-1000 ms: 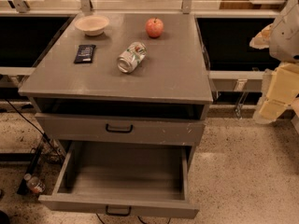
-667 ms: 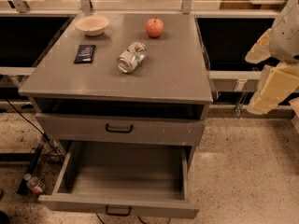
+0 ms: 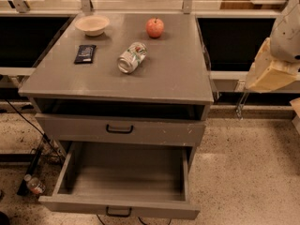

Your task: Close middle drawer

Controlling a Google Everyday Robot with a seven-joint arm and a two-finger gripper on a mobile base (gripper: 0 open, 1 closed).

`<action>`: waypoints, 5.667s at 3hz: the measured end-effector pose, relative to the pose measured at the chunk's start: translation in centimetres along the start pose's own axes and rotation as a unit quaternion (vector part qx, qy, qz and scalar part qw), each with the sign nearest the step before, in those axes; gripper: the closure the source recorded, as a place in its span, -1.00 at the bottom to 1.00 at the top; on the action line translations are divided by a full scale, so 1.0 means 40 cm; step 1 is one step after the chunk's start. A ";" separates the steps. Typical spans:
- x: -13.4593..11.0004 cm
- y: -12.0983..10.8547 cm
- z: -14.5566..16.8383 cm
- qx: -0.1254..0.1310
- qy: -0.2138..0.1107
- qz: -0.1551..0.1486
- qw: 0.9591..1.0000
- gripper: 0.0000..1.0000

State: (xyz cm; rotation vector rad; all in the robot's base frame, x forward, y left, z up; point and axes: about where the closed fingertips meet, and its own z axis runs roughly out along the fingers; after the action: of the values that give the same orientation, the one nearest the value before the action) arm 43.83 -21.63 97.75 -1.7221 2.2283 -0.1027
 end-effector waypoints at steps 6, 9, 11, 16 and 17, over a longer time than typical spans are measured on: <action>0.102 0.168 0.389 -0.081 0.000 0.010 0.997 1.00; 0.169 0.345 0.453 -0.122 -0.047 0.040 0.991 1.00; 0.178 0.424 0.466 -0.141 -0.048 0.004 0.989 1.00; 0.179 0.638 0.734 -0.192 -0.046 0.051 0.979 1.00; 0.130 0.605 0.869 -0.191 -0.078 0.078 0.975 1.00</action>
Offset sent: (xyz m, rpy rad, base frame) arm -0.0108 0.0036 -0.0085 0.0430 -0.0501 0.0006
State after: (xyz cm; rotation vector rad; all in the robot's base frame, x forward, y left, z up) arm 30.43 -15.23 57.74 -1.6537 2.3640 0.5129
